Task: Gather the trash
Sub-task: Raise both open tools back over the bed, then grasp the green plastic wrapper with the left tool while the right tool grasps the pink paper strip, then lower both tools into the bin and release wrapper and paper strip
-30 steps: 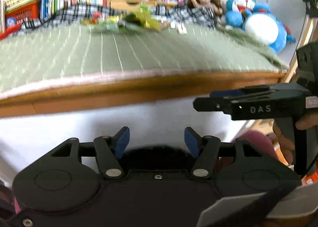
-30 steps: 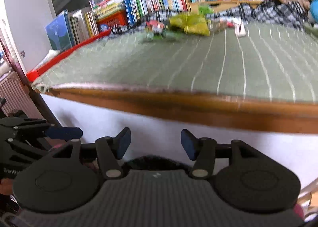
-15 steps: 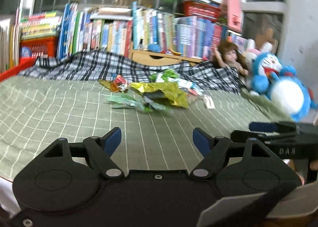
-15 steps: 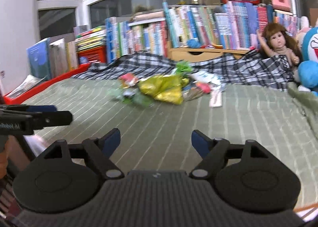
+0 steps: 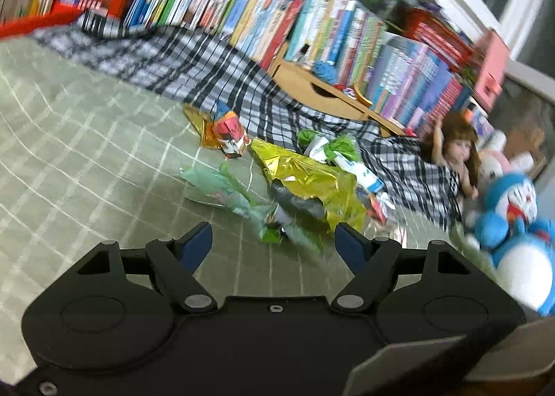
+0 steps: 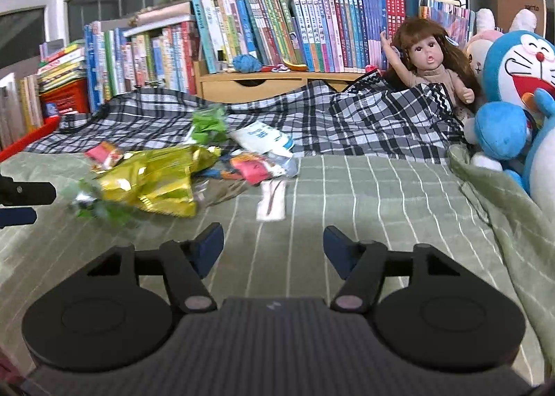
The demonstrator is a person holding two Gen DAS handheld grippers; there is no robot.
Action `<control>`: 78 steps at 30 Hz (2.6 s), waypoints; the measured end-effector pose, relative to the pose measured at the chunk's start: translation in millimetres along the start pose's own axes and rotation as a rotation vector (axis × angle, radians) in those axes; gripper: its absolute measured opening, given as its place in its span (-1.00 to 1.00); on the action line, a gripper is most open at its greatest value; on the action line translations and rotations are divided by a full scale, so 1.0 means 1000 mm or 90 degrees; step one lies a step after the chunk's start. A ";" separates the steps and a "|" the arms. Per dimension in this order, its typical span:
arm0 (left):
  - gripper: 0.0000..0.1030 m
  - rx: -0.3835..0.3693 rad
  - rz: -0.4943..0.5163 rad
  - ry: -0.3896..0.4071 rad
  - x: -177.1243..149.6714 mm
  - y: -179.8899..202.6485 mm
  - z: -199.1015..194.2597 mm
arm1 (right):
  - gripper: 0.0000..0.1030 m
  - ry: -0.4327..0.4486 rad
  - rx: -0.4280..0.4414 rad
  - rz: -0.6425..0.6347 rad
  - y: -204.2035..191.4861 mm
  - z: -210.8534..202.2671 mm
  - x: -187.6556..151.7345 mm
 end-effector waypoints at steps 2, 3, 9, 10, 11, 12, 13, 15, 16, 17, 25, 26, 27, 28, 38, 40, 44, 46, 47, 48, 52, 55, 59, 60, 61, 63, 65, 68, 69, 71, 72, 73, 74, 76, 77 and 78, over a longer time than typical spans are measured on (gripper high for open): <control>0.44 0.013 -0.027 -0.009 0.004 -0.001 0.017 | 0.41 -0.011 -0.001 0.007 0.002 0.014 0.003; 0.41 0.018 -0.037 -0.010 0.004 -0.002 0.023 | 0.38 -0.019 0.002 0.012 0.002 0.022 0.005; 0.24 0.054 -0.054 -0.013 0.001 -0.004 0.059 | 0.29 -0.066 0.003 0.011 -0.004 0.063 0.008; 0.15 0.057 -0.048 -0.010 0.000 -0.004 0.064 | 0.28 -0.072 0.004 0.007 -0.005 0.069 0.008; 0.03 0.060 -0.040 -0.008 -0.001 -0.002 0.068 | 0.24 -0.082 0.005 0.001 -0.006 0.075 0.007; -0.05 0.061 -0.032 -0.007 -0.002 0.000 0.069 | 0.05 -0.096 0.010 -0.004 -0.009 0.081 0.006; -0.11 0.060 -0.026 -0.008 -0.003 0.001 0.071 | 0.03 -0.101 0.011 -0.009 -0.010 0.085 0.005; -0.17 0.058 -0.013 -0.008 -0.005 0.005 0.069 | -0.21 -0.096 0.013 -0.020 -0.014 0.084 0.005; -0.20 0.053 -0.006 -0.004 -0.006 0.006 0.067 | -0.32 -0.097 0.019 -0.019 -0.015 0.081 0.005; -0.20 0.047 0.004 -0.001 -0.007 0.008 0.063 | -0.41 -0.096 0.023 -0.019 -0.016 0.078 0.005; -0.22 0.025 0.053 0.030 -0.015 0.010 0.022 | -0.41 -0.069 0.054 -0.037 -0.024 0.037 -0.010; -0.22 0.021 0.057 0.032 -0.016 0.010 0.016 | -0.41 -0.062 0.059 -0.039 -0.025 0.030 -0.011; -0.22 0.014 0.063 0.035 -0.017 0.011 0.008 | -0.41 -0.053 0.063 -0.040 -0.028 0.021 -0.012; -0.23 0.007 0.070 0.038 -0.018 0.011 0.001 | -0.41 -0.045 0.070 -0.042 -0.030 0.014 -0.013; -0.30 -0.061 0.161 0.057 -0.049 0.025 -0.080 | -0.41 0.024 0.141 -0.060 -0.070 -0.070 -0.026; -0.30 -0.067 0.178 0.062 -0.059 0.025 -0.097 | -0.41 0.035 0.156 -0.054 -0.076 -0.085 -0.031; -0.30 -0.075 0.198 0.059 -0.081 0.019 -0.125 | -0.41 0.045 0.179 -0.059 -0.094 -0.110 -0.046; -0.30 -0.073 0.202 0.050 -0.093 0.013 -0.135 | -0.41 0.042 0.192 -0.068 -0.103 -0.120 -0.056; -0.30 -0.071 0.204 0.045 -0.100 0.010 -0.140 | -0.41 0.039 0.198 -0.072 -0.107 -0.124 -0.061; -0.30 -0.068 0.204 0.040 -0.106 0.006 -0.146 | -0.41 0.035 0.206 -0.073 -0.111 -0.128 -0.067; -0.30 -0.049 0.190 0.011 -0.133 -0.012 -0.160 | -0.41 0.020 0.224 -0.082 -0.125 -0.138 -0.088; -0.30 -0.026 0.204 -0.006 -0.151 -0.023 -0.167 | -0.41 0.000 0.243 -0.084 -0.135 -0.142 -0.104; -0.30 0.003 0.195 -0.046 -0.172 -0.042 -0.172 | -0.40 -0.041 0.272 -0.089 -0.149 -0.142 -0.128; -0.30 0.008 0.187 -0.060 -0.177 -0.047 -0.172 | -0.40 -0.053 0.275 -0.094 -0.153 -0.141 -0.135; -0.30 0.015 0.182 -0.073 -0.181 -0.050 -0.170 | -0.40 -0.064 0.278 -0.096 -0.156 -0.140 -0.141; -0.30 0.037 0.181 -0.098 -0.192 -0.060 -0.166 | -0.40 -0.087 0.284 -0.097 -0.161 -0.136 -0.154; -0.30 0.064 0.185 -0.128 -0.204 -0.070 -0.159 | -0.40 -0.111 0.287 -0.095 -0.165 -0.130 -0.167; -0.30 0.105 0.195 -0.172 -0.222 -0.084 -0.149 | -0.40 -0.141 0.287 -0.088 -0.167 -0.122 -0.183; -0.30 0.115 0.200 -0.185 -0.226 -0.090 -0.146 | -0.40 -0.150 0.289 -0.084 -0.167 -0.120 -0.187; -0.30 0.128 0.205 -0.205 -0.235 -0.098 -0.141 | -0.40 -0.168 0.293 -0.077 -0.169 -0.116 -0.194; -0.30 0.133 0.207 -0.215 -0.239 -0.102 -0.138 | -0.40 -0.175 0.295 -0.076 -0.170 -0.115 -0.196; -0.30 0.137 0.207 -0.224 -0.243 -0.105 -0.136 | -0.40 -0.180 0.295 -0.079 -0.171 -0.114 -0.199; -0.30 0.140 0.206 -0.235 -0.246 -0.107 -0.134 | -0.40 -0.184 0.295 -0.082 -0.171 -0.113 -0.201; -0.30 0.142 0.204 -0.258 -0.252 -0.114 -0.131 | -0.40 -0.196 0.299 -0.083 -0.173 -0.112 -0.205; -0.29 0.143 0.204 -0.268 -0.255 -0.116 -0.129 | -0.40 -0.202 0.301 -0.083 -0.174 -0.110 -0.206; -0.29 0.146 0.204 -0.279 -0.257 -0.119 -0.127 | -0.40 -0.207 0.302 -0.084 -0.175 -0.108 -0.207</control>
Point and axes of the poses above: each gripper's, at about its wrist camera, not at the fingertips, and z roughly the way its jaws point, y to its right, x to its top, the point moved 8 cm from there along z, roughly the way its jaws point, and after that the axes turned 12 degrees about -z, right-handed, at the moved point
